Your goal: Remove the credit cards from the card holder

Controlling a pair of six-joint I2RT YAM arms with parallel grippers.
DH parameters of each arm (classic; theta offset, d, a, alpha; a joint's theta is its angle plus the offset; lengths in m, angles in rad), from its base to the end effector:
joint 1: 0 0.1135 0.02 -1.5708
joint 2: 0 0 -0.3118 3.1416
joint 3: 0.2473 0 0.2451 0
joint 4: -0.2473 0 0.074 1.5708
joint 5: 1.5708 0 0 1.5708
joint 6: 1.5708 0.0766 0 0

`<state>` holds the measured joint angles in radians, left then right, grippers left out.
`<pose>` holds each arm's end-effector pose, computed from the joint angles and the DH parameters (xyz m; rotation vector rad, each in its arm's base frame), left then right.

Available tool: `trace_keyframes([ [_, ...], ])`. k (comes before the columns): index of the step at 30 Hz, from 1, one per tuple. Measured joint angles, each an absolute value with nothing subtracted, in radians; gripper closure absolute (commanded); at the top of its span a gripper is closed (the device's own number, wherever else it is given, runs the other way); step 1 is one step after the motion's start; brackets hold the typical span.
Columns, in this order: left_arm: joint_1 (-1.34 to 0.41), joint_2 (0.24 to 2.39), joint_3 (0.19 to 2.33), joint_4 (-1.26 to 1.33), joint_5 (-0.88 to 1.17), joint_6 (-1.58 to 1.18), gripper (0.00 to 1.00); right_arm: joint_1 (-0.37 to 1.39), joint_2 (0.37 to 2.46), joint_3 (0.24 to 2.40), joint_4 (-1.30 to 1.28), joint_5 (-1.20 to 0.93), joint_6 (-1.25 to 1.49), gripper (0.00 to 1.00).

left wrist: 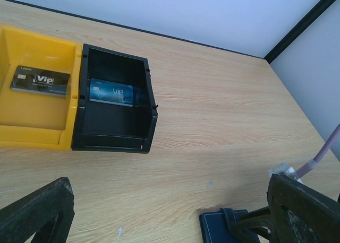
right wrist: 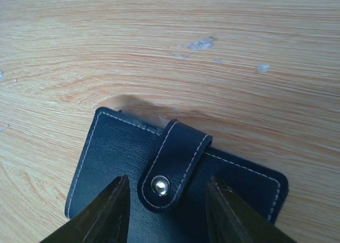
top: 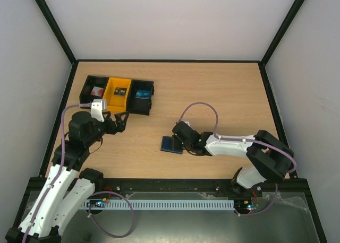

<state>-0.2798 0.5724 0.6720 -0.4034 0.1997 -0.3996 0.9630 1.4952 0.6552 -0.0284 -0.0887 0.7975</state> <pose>0.1214 -0.0507 0.3211 0.0260 1.9206 -0.6498 0.1639 0.2476 0.1728 -0.2611 2.6283 0.8206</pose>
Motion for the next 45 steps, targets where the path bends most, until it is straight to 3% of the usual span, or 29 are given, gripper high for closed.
trace_keyframes([
  [5,-0.280,0.598,0.672,-0.403,0.221,-0.399,0.00,0.968,1.438,0.633,-0.079,-0.020,0.818,0.63],
  [14,-0.284,0.710,0.671,-0.388,0.311,-0.455,0.13,0.968,1.363,0.538,-0.074,0.036,0.859,0.71],
  [22,-0.382,0.738,0.581,-0.297,0.364,-0.538,0.17,0.968,1.375,0.503,-0.026,0.027,0.861,0.76],
  [29,-0.469,0.741,0.448,-0.171,0.403,-0.653,0.18,0.995,1.384,0.507,0.001,-0.079,0.848,0.74],
  [37,-0.516,0.743,0.329,-0.075,0.404,-0.768,0.23,1.217,1.456,0.597,-0.042,-0.136,0.835,0.74],
  [45,-0.517,0.736,0.217,0.063,0.442,-0.903,0.24,1.227,1.446,0.721,-0.169,-0.011,0.821,0.72],
])
